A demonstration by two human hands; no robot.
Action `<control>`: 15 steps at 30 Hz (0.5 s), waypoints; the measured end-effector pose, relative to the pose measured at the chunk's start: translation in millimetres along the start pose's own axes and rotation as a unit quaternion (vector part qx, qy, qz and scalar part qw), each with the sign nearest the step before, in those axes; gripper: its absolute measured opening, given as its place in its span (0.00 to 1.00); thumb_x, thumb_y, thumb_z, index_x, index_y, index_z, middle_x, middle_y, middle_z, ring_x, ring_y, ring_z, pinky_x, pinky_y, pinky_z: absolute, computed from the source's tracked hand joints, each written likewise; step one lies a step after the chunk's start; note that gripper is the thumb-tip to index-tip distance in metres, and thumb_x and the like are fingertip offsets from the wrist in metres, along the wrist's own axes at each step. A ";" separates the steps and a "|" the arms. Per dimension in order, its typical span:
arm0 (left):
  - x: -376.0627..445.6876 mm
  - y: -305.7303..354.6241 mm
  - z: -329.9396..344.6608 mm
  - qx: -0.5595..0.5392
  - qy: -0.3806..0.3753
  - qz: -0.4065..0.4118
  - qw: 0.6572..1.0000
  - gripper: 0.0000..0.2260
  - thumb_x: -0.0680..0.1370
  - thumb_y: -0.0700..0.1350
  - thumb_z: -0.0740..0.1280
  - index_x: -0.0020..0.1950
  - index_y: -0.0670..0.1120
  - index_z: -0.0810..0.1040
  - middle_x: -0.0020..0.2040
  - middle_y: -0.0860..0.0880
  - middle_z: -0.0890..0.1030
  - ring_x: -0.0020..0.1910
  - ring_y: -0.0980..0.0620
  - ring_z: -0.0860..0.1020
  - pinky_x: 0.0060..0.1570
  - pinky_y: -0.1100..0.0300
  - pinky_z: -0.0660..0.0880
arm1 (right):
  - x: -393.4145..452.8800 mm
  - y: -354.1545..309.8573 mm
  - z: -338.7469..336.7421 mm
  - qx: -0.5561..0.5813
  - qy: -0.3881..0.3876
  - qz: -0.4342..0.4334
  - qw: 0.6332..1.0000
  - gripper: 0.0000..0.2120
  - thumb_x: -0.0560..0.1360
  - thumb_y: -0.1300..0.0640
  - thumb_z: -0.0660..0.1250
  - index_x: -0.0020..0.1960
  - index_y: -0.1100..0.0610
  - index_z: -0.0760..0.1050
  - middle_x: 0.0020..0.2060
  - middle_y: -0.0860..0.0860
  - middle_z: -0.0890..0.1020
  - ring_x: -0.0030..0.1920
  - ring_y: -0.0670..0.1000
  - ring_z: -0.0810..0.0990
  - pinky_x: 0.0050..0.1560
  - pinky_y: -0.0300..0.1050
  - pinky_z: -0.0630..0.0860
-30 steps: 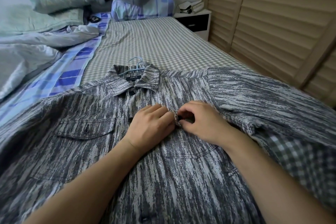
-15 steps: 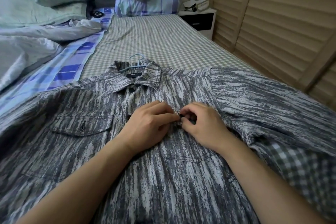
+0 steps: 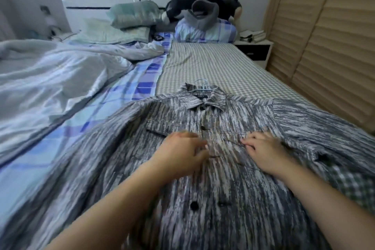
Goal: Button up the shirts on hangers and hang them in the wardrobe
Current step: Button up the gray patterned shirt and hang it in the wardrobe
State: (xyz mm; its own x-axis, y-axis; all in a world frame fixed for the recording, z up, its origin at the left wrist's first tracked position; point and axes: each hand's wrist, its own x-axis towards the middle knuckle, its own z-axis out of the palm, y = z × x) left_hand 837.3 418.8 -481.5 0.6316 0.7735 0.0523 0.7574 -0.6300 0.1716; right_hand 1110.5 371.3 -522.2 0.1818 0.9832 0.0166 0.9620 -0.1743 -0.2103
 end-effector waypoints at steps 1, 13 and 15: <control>-17.4 -26.4 -2.4 0.051 0.034 -0.074 0.995 0.22 0.82 0.63 0.56 0.74 0.59 0.72 0.76 0.51 0.69 0.77 0.46 0.63 0.78 0.42 0.56 | -5.8 -8.6 -0.7 -0.006 -0.006 0.021 1.000 0.18 0.84 0.54 0.57 0.73 0.44 0.72 0.70 0.40 0.72 0.70 0.49 0.66 0.73 0.52 0.63; -94.4 -213.2 -6.2 0.046 -0.057 -0.261 0.962 0.26 0.81 0.66 0.52 0.79 0.71 0.53 0.74 0.40 0.64 0.73 0.33 0.65 0.73 0.42 0.64 | -8.8 -86.4 -19.0 -0.229 -0.098 0.137 0.959 0.07 0.77 0.64 0.61 0.51 0.56 0.76 0.62 0.55 0.76 0.63 0.59 0.74 0.66 0.57 0.74; -90.5 -224.1 -28.4 0.081 -0.101 -0.190 0.973 0.29 0.82 0.52 0.60 0.80 0.68 0.55 0.66 0.41 0.69 0.65 0.35 0.73 0.67 0.48 0.70 | -3.2 -99.3 -22.8 -0.243 -0.113 0.155 0.951 0.07 0.77 0.61 0.62 0.52 0.55 0.77 0.64 0.57 0.76 0.66 0.61 0.73 0.69 0.59 0.71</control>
State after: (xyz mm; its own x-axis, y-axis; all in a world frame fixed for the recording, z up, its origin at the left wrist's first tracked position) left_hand 605.7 492.0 -496.8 0.3075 0.9339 -0.1824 0.9487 -0.3158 -0.0177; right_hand 1019.0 384.3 -479.1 0.4755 0.8577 -0.1954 0.8605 -0.4073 0.3060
